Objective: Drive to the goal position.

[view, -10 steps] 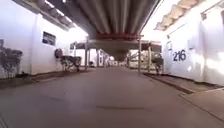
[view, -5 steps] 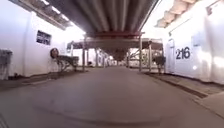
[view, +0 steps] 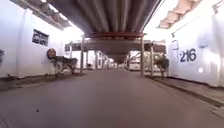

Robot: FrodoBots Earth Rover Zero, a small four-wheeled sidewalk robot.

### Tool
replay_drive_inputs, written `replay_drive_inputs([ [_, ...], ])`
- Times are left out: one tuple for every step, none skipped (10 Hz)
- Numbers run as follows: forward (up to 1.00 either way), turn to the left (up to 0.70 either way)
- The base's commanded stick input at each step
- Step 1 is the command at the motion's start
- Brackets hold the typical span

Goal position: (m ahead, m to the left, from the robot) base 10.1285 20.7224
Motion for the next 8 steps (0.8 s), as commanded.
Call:
replay_drive_inputs([
  [0.85, 0.0],
  [0.85, 0.0],
  [0.85, 0.0],
  [0.85, 0.0],
  [0.85, 0.0],
  [0.85, 0.0],
  [0.85, 0.0],
  [0.85, 0.0],
])
